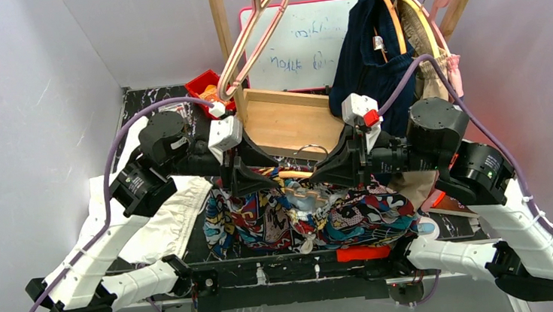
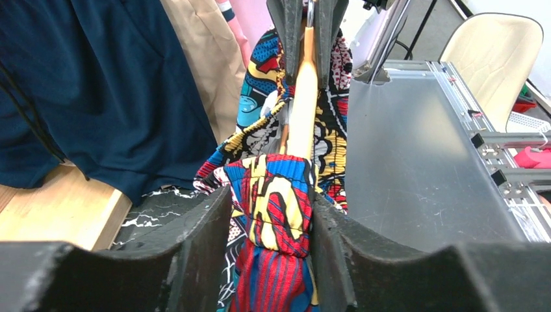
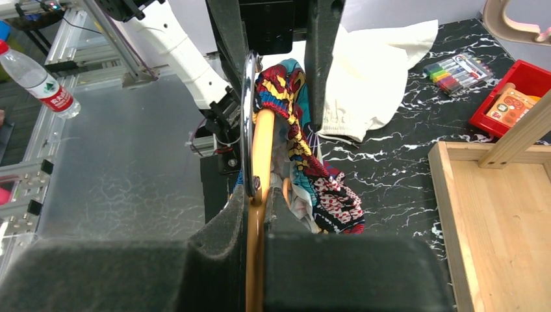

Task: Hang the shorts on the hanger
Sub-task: Hang the shorts on the hanger.

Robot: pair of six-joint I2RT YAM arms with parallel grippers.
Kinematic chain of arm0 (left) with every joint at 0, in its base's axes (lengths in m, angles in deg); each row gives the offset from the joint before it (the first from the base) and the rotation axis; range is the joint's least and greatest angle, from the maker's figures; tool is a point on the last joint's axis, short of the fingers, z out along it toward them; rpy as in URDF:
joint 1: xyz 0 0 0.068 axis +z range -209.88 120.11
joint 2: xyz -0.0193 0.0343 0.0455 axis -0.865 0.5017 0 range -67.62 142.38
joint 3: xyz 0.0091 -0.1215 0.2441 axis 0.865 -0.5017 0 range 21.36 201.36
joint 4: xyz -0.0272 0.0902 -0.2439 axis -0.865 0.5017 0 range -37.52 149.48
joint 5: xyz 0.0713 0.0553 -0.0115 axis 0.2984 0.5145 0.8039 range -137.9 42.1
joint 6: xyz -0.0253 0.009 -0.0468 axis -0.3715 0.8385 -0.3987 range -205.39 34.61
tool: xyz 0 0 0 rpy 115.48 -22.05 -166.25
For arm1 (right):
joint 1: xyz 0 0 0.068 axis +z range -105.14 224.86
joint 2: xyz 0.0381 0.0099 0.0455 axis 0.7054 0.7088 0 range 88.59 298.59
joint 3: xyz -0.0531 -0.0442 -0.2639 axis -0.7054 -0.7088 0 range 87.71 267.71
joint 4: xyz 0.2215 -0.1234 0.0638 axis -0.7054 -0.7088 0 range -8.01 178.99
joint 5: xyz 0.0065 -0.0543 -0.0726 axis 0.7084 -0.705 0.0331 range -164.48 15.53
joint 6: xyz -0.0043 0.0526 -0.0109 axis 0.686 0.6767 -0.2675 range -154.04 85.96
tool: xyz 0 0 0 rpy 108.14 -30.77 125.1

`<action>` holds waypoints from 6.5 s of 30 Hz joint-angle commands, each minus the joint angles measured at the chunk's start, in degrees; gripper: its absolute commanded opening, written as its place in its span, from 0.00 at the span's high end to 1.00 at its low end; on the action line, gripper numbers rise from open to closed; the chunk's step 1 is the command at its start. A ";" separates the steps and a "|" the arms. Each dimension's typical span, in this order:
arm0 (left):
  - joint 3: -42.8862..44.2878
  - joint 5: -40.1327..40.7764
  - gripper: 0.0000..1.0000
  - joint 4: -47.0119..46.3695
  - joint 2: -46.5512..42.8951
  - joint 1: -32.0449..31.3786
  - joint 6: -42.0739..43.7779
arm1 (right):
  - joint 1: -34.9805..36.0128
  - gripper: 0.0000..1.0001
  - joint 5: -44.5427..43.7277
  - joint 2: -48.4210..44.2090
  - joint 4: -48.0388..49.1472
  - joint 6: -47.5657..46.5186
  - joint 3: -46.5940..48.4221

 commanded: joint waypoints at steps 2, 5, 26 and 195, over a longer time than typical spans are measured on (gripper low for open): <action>-0.96 -1.62 0.66 0.82 -0.30 -0.20 1.03 | 0.00 1.00 0.32 -1.05 7.51 -0.79 0.24; -1.13 -1.44 1.00 0.80 -0.43 -0.19 1.30 | -0.01 1.00 0.18 -1.20 7.62 -0.88 -0.14; -6.34 12.99 1.00 -0.54 -11.50 -0.19 2.50 | 0.00 0.27 -13.72 -7.18 4.18 -0.53 -1.18; -0.94 31.75 0.06 -6.71 -19.54 -0.20 3.03 | 0.01 1.00 -8.55 7.66 3.33 0.56 10.65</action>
